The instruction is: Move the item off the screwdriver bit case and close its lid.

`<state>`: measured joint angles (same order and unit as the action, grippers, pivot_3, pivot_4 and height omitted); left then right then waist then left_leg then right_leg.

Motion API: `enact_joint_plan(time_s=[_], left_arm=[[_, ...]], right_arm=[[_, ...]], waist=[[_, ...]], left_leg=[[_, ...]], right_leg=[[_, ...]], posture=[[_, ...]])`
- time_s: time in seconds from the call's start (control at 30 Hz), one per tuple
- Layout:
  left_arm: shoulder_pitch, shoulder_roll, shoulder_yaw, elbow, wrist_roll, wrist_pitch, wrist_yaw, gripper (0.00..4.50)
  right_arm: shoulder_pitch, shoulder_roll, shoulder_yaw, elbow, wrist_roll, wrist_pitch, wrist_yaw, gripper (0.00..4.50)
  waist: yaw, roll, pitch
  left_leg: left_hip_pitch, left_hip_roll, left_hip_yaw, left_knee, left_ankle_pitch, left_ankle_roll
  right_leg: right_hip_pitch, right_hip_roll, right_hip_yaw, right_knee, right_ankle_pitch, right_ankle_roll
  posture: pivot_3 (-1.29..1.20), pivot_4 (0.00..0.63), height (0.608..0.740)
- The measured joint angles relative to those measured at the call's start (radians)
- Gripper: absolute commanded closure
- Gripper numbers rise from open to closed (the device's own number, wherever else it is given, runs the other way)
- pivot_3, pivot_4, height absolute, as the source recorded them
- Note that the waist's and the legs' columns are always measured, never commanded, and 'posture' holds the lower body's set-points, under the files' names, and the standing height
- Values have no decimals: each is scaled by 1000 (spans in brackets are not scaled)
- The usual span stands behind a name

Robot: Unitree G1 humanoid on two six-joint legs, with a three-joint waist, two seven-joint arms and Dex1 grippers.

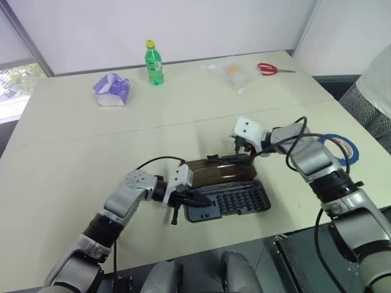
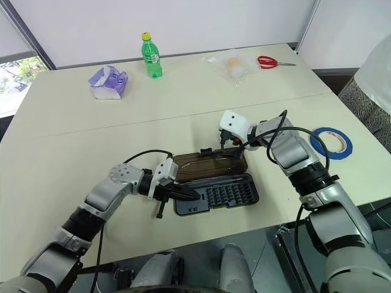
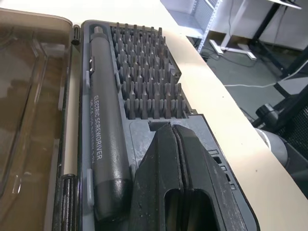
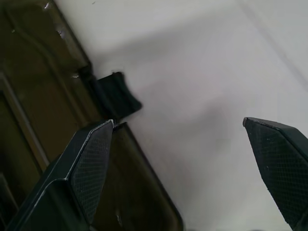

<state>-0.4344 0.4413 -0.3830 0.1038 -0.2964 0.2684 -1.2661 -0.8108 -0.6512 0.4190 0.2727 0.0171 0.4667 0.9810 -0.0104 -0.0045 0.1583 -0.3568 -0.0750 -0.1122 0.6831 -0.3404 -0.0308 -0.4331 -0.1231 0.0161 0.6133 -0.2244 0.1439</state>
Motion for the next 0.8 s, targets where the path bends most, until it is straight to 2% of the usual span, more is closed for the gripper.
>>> enact_joint_plan(time_s=[0.37,0.47,0.57,0.67,0.7,0.8], left_arm=[[7,0,3,-18,2,7,23,4500],[7,0,3,-18,2,7,30,4500],[5,0,5,-17,3,7,39,4500],[5,1,10,-15,4,6,52,4500],[4,2,14,-11,5,6,55,4500],[3,2,16,-7,10,4,66,4500]], right_arm=[[-42,45,-3,155,-63,-127,45,13],[-53,52,-2,189,-72,-162,63,857],[-52,57,6,206,-74,-193,97,2299],[-50,61,9,214,-81,-225,130,3923],[-52,59,9,214,-90,-233,127,4175],[-63,55,3,244,-112,-242,126,4175]], waist=[[-2,0,0],[-2,0,0],[-3,0,0],[-4,0,-1],[-5,-1,-2],[-5,-1,-4]], left_leg=[[1,0,0,0,0,0],[2,0,0,0,0,-1],[2,0,0,0,0,-1],[4,0,0,0,1,-1],[4,0,0,0,1,-1],[7,1,0,0,1,-1]], right_leg=[[0,0,0,1,0,0],[1,0,0,1,0,0],[2,0,0,1,0,0],[2,0,0,1,0,-1],[3,0,0,1,1,-1],[5,1,0,1,1,-1]], posture=[[0,150,740],[0,150,740],[0,150,740],[0,150,740],[0,150,740],[0,150,740]])
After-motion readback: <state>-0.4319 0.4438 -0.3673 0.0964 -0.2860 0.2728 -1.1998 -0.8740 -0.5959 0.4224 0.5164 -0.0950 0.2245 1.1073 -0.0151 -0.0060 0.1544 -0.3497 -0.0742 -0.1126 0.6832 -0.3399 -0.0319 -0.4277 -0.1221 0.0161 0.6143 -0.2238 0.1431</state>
